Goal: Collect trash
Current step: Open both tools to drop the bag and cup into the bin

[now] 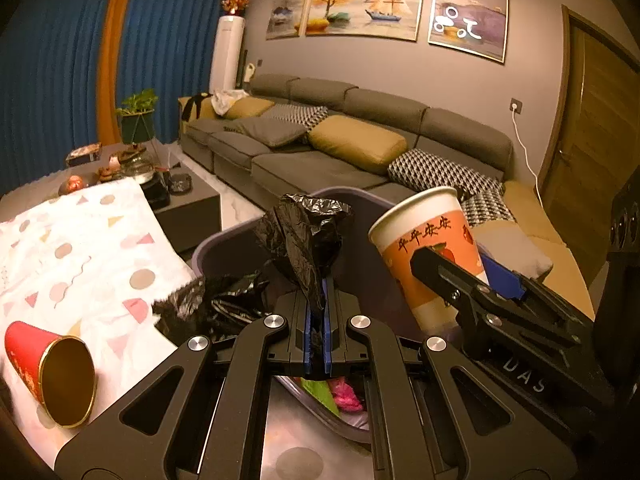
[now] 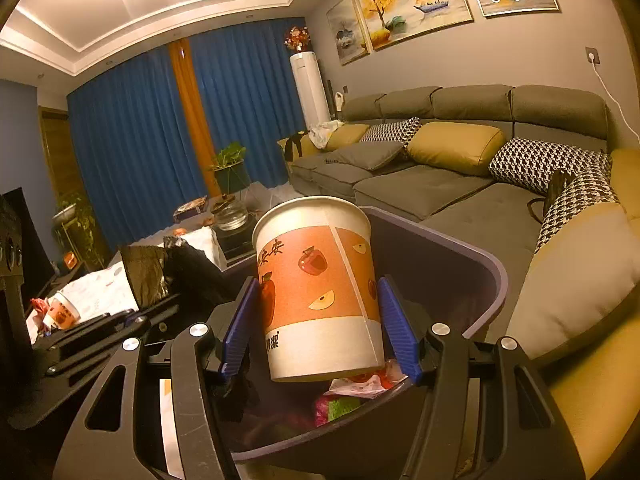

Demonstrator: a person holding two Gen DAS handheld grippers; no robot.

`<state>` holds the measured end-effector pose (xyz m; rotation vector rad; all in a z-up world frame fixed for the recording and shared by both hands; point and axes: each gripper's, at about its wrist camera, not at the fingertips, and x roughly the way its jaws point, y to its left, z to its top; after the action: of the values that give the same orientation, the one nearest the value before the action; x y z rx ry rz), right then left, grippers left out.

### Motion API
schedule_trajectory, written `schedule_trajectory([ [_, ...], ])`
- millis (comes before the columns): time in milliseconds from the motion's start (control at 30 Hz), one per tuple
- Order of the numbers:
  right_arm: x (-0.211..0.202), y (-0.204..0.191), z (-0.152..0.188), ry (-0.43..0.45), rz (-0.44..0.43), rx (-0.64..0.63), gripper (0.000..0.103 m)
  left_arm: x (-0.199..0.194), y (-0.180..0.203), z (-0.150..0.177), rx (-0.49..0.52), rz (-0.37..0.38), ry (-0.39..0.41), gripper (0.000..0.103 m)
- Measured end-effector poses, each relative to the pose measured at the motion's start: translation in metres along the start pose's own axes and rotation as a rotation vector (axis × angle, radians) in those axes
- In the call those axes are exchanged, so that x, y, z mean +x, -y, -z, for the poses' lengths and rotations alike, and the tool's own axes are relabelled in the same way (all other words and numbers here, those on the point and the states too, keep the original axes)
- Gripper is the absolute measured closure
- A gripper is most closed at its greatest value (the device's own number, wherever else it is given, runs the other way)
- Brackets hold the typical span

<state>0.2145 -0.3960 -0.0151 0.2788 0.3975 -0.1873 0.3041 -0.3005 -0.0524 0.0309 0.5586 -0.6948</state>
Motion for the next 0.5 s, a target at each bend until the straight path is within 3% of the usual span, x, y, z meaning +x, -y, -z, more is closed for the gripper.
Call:
schedule_trajectory([
  [233, 0.005, 0.003, 0.000, -0.017, -0.004, 0.019, 0.042, 0.005, -0.002, 0.007, 0.006, -0.005, -0.042, 0.088],
  [333, 0.007, 0.004, 0.000, -0.027, -0.012, 0.027, 0.040, 0.008, -0.005, 0.010, -0.001, -0.018, -0.063, 0.064],
  [500, 0.006, 0.004, 0.000, -0.025, -0.018, 0.019, 0.033, 0.005, -0.006, 0.015, -0.005, -0.036, -0.064, 0.037],
])
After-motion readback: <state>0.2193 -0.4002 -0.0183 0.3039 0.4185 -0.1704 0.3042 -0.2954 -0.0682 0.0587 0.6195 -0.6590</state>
